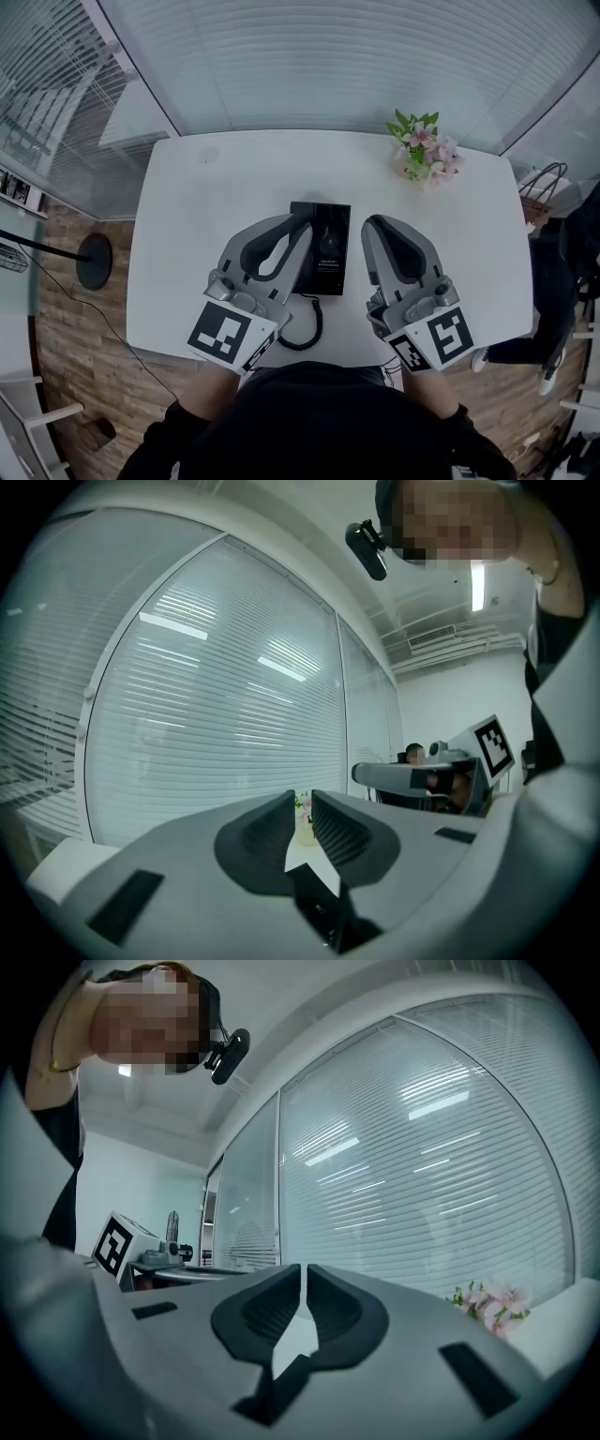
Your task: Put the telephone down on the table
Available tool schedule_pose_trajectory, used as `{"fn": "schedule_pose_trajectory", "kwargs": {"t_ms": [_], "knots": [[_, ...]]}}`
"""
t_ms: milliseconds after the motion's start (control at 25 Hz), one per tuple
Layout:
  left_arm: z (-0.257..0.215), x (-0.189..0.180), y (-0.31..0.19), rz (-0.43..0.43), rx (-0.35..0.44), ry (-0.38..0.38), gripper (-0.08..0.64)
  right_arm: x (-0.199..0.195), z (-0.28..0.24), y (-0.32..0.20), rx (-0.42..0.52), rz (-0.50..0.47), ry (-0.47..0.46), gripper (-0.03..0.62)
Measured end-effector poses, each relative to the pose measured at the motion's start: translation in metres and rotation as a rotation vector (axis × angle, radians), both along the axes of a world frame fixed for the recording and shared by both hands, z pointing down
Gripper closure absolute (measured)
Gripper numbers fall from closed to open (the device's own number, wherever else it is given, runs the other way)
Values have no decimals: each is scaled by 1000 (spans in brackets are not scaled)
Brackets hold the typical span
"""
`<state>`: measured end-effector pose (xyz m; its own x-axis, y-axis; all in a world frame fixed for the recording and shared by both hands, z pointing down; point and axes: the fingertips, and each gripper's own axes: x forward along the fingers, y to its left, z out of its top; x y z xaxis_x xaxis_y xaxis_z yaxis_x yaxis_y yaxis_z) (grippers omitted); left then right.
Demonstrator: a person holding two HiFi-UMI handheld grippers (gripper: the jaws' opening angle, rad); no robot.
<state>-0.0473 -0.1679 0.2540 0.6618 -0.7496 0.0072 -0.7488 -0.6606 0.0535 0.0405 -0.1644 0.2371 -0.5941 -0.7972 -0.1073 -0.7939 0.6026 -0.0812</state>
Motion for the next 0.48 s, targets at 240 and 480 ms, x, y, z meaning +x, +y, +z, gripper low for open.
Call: {"fn": "schedule_pose_trajectory", "kwargs": {"t_ms": [240, 480], "knots": [[6, -3, 3, -6, -5, -20, 519, -6, 1, 4, -3, -18, -12, 584], [5, -9, 4, -32, -8, -14, 546, -10, -2, 7, -8, -54, -36, 586]]}}
